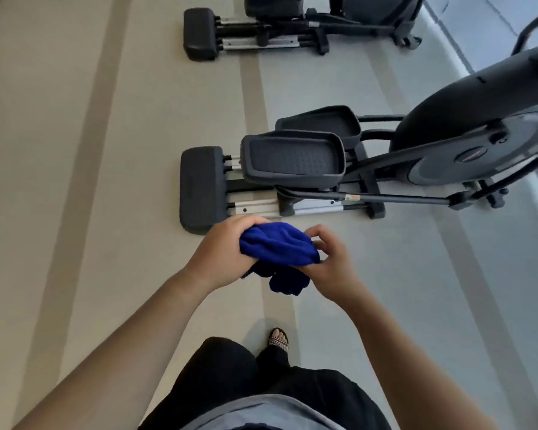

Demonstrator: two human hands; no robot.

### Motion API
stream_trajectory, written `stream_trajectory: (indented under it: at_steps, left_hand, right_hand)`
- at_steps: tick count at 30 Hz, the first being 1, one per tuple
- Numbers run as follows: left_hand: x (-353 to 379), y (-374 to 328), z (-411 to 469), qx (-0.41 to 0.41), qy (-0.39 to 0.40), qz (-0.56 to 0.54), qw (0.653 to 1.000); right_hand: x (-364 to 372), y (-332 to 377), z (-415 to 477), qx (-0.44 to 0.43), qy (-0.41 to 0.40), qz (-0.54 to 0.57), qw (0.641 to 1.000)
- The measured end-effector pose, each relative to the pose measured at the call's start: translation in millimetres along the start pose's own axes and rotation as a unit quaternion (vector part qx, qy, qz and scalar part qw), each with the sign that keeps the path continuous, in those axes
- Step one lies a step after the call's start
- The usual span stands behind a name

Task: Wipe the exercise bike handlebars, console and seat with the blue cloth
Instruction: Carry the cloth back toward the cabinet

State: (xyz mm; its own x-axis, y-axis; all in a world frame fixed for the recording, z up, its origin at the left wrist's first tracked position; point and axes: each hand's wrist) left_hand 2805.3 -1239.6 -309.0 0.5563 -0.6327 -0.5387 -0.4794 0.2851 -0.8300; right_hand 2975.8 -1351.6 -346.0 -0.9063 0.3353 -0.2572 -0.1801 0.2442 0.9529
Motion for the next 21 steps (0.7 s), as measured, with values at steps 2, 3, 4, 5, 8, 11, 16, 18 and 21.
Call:
stream_trajectory:
  at_steps: [2,3,4,5,8,11,16,18,21]
  left_hand:
    - [-22.2,18.4,1.0,-0.024,-0.038,-0.005,0.999]
    - [-33.3,27.6,2.0,-0.035,-0.056,-0.010,0.998]
    - [-44.9,36.6,3.1,-0.045,-0.073,-0.016,0.996]
    - [-57.5,45.5,4.4,-0.052,-0.091,-0.023,0.994]
    - [-101.9,73.6,11.6,-0.066,-0.141,-0.045,0.987]
    - [-156.8,105.6,21.5,-0.081,-0.167,-0.057,0.981]
    - [-269.0,155.2,34.4,-0.097,-0.196,-0.084,0.972]
    - [-314.7,175.1,36.3,-0.107,-0.204,-0.086,0.969]
    - [-381.9,205.7,40.8,-0.115,-0.212,-0.083,0.967]
  right_hand:
    - [23.4,13.8,27.9,-0.017,0.033,-0.015,0.999]
    - [35.9,20.4,41.4,-0.023,0.049,-0.016,0.998]
    - [49.2,26.9,55.0,-0.026,0.067,-0.011,0.997]
    - [63.5,33.7,68.2,-0.025,0.085,-0.003,0.996]
    - [110.7,52.2,109.5,-0.025,0.120,0.004,0.992]
    - [165.4,74.3,152.8,-0.037,0.146,-0.002,0.989]
    - [268.1,124.0,218.8,-0.050,0.175,0.016,0.983]
    - [311.1,142.9,242.3,-0.043,0.179,0.029,0.983]
    - [373.2,165.0,279.6,-0.039,0.183,0.046,0.981]
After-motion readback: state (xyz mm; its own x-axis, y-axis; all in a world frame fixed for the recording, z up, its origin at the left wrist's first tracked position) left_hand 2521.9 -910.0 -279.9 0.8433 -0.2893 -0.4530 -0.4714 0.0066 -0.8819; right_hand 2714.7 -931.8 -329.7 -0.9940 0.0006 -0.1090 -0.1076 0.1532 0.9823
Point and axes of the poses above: each hand's wrist, its own z-axis towards the middle knuckle, its own x-axis out of the palm, y = z × x, and after that the axes turned 1 degree about -y, right-handed
